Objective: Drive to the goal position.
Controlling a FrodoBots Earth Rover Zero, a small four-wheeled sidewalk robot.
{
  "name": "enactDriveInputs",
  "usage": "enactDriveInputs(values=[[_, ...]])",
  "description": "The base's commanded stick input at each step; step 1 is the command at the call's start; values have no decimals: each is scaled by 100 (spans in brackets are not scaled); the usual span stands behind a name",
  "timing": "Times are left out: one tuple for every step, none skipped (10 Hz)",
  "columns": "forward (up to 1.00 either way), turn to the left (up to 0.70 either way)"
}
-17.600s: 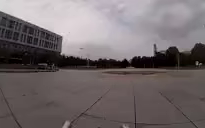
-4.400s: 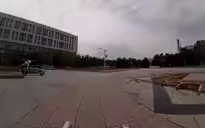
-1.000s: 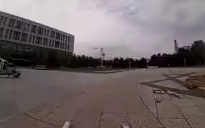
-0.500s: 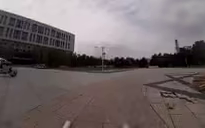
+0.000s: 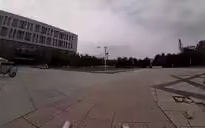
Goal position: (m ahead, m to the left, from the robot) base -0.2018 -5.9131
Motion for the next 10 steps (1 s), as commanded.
enactDriveInputs(values=[[70,30],[70,21],[70,0],[70,0],[70,0],[70,0],[70,0],[70,0],[70,21],[70,31]])
